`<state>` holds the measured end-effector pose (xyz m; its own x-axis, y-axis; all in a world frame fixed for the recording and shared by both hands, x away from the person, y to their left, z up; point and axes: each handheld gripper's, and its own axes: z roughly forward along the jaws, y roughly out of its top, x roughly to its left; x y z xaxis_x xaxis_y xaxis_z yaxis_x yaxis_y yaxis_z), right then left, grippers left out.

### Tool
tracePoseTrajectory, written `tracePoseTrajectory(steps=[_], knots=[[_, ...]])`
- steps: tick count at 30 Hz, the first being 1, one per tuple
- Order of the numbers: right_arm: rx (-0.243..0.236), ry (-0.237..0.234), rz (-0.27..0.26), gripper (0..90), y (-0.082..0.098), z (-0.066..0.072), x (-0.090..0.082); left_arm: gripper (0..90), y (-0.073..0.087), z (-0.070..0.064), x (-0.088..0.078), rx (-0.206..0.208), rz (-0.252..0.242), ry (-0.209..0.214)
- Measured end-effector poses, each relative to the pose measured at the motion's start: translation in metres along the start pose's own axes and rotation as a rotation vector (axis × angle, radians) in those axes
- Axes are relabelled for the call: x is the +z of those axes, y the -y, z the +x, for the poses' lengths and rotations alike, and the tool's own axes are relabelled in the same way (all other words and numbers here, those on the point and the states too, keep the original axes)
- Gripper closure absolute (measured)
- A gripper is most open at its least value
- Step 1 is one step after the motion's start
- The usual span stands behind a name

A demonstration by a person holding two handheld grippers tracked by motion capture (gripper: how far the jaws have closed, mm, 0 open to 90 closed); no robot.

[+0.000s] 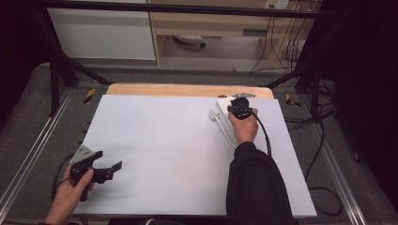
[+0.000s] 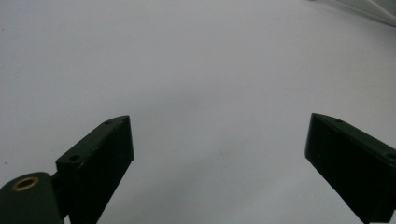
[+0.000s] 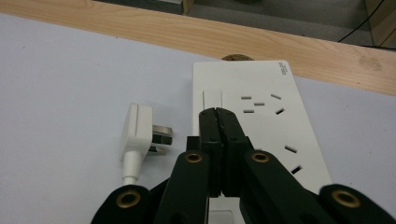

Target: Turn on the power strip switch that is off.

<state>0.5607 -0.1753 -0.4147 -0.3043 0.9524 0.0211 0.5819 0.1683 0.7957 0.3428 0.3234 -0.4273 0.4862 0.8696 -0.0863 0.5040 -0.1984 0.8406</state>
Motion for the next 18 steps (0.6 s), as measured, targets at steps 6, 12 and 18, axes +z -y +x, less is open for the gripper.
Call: tracePoseTrajectory(steps=[6, 12, 18], knots=[[0.008, 0.001, 0.02, 90.0, 0.007, -0.001, 0.004, 8.0, 0.0, 0.0, 0.0, -0.002, 0.004, -0.001], [0.018, 0.007, 0.033, 90.0, 0.016, -0.005, 0.005, 8.0, 0.0, 0.0, 0.0, -0.002, 0.003, 0.001], [0.017, 0.008, 0.026, 90.0, 0.016, -0.006, 0.004, 8.0, 0.0, 0.0, 0.0, 0.0, 0.003, 0.0]])
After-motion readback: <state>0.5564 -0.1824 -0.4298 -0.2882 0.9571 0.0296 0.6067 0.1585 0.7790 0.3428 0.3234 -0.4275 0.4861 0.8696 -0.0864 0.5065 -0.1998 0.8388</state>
